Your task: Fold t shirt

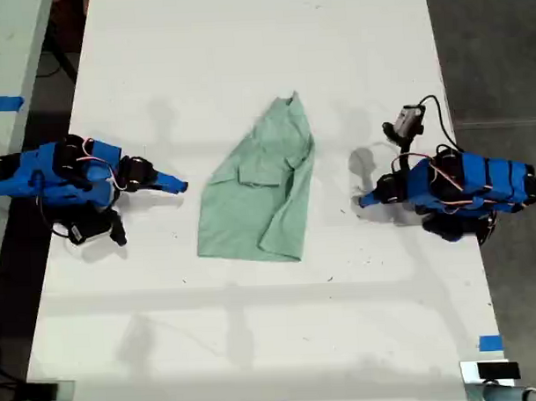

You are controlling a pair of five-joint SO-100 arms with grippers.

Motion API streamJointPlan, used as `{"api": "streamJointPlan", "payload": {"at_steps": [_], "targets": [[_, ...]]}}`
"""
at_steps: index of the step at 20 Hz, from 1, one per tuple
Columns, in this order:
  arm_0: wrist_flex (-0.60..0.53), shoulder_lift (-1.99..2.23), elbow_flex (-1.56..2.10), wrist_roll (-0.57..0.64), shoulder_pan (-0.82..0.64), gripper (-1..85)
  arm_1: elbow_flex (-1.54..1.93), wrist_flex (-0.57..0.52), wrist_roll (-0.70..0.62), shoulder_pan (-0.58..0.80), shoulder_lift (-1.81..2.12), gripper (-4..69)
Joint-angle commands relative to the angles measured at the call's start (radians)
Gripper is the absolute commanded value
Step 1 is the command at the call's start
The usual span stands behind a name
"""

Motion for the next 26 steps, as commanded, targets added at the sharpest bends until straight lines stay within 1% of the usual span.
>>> {"api": "streamJointPlan", "payload": {"at_steps": [1, 7, 8, 10, 11, 12, 14, 15, 16, 18, 20, 22, 23, 24, 26], "targets": [[-0.005, 0.008, 0.043, -0.265, -0.147, -0.2, 0.044, -0.014, 0.000, -0.009, 0.011, -0.3], [-0.006, 0.008, 0.043, -0.268, -0.092, -0.2, 0.044, -0.014, -0.002, -0.009, 0.011, -1.1], [-0.029, 0.009, 0.043, -0.287, -0.067, -0.2, 0.044, -0.014, -0.002, -0.009, 0.011, -1.1], [-0.179, 0.009, 0.043, -0.301, -0.018, -0.3, 0.044, -0.014, -0.002, -0.008, 0.011, -1.1], [-0.201, 0.002, 0.035, -0.304, -0.018, -0.3, 0.044, -0.014, -0.002, -0.006, 0.011, -1.2], [-0.176, -0.018, 0.008, -0.307, -0.017, -0.4, 0.044, -0.014, -0.002, -0.006, 0.011, -1.2], [-0.101, -0.095, -0.071, -0.356, 0.021, -0.4, 0.044, -0.014, -0.002, -0.005, 0.011, -1.2], [-0.071, -0.169, -0.127, -0.387, 0.037, -0.4, 0.044, -0.014, -0.002, -0.005, 0.011, -1.2], [-0.069, -0.281, -0.196, -0.397, 0.051, -0.4, 0.044, -0.014, 0.002, -0.005, 0.011, -1.2], [-0.075, -0.649, -0.416, -0.410, 0.091, -0.4, 0.044, -0.014, 0.002, -0.005, 0.011, -1.2], [-0.060, -1.048, -0.670, -0.385, 0.115, -0.2, 0.044, -0.014, 0.002, -0.005, 0.011, -1.2], [-0.060, -1.236, -0.793, -0.354, 0.135, 5.2, 0.046, -0.014, 0.003, -0.008, 0.011, -1.2], [-0.049, -1.308, -0.819, -0.344, 0.152, 10.6, 0.046, -0.014, 0.003, -0.011, 0.011, -1.2], [-0.048, -1.387, -0.833, -0.336, 0.163, 13.7, 0.046, -0.014, 0.000, -0.011, 0.011, -1.2], [-0.054, -1.549, -0.899, -0.319, 0.192, 17.9, 0.046, -0.014, -0.005, -0.006, 0.011, -1.2]]}}
